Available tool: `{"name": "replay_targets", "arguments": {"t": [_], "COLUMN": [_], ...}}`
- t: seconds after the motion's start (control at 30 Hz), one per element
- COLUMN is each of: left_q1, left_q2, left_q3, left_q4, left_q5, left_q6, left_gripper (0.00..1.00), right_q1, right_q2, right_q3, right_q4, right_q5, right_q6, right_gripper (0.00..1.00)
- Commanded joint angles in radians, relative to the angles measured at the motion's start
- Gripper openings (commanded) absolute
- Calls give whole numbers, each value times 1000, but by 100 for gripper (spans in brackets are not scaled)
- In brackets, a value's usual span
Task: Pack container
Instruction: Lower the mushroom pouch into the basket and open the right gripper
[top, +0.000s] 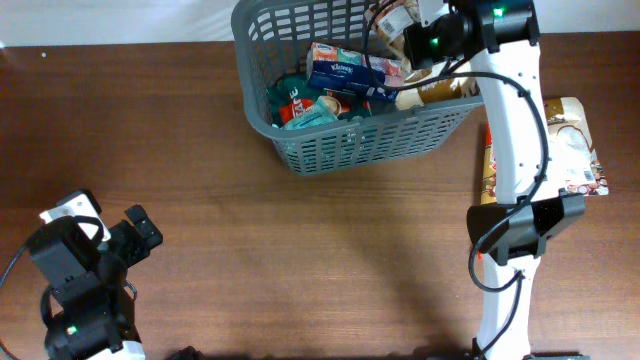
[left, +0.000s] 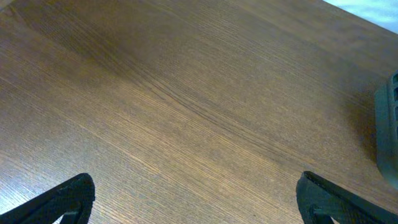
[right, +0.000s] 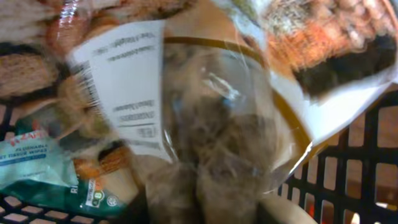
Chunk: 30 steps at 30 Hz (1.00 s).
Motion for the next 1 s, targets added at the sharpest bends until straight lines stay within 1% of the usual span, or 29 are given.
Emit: {"name": "replay_targets", "arguments": {"t": [0.0,0.37,0.47,0.63,0.8,0.97], "left_q1": [-5,-5,-5,-5,-5,-5], "left_q2": [-2,-2,-2,-2,-2,-2], "left_q3": [-4,-4,-4,-4,-4,-4], "left_q4": [3,3,3,3,3,3], "left_q5": [11,11,11,11,11,11], "left_q6": [20,20,20,20,20,19], "left_gripper": [99,99,99,99,99,99], "right_q1": [6,5,3,1,-45,-156], "right_q2": [5,4,-4,-42,-62,-62], "right_q3": [16,24,66,188,298,306], "right_q4": [-5,8,7,-12,-188,-336], "right_q5": [-10,-9,-10,-5,68,66], "right_q6": [4,3,3,3,34,42], "right_gripper": [99,99,99,99,99,99]}}
